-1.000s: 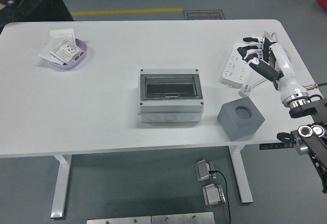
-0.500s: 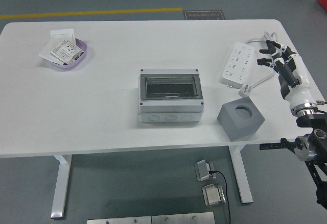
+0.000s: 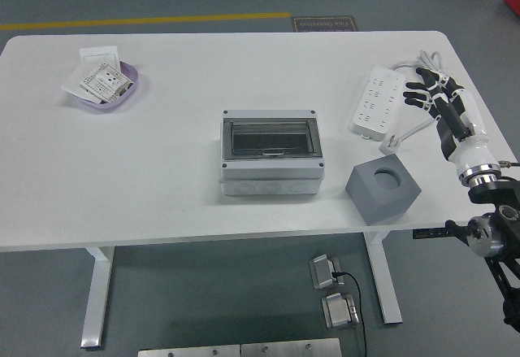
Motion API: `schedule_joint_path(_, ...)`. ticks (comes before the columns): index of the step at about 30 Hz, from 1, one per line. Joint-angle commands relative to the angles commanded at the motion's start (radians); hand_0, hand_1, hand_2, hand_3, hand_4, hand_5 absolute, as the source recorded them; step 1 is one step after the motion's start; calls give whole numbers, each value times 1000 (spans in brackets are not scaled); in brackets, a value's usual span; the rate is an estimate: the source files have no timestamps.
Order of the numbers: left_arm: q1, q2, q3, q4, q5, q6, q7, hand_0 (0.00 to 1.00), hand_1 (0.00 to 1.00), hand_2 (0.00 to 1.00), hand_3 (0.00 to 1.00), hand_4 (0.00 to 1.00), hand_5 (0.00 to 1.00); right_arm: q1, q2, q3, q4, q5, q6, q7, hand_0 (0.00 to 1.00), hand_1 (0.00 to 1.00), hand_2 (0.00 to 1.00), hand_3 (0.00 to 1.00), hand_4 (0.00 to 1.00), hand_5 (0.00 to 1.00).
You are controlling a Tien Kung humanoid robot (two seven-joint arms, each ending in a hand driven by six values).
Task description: Pick up the cylinder from the cube,place it in the box,flap close box
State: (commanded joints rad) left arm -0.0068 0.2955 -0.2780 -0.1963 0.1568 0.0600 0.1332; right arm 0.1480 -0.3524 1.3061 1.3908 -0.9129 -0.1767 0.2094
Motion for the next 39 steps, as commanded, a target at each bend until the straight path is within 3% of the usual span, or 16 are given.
schedule_joint_path(39, -30, 8, -154, -16, 131, 0, -1, 627, 646, 605, 619, 648, 188, -27, -6, 46, 56, -128, -40, -21, 700, 609, 645, 709, 959, 680)
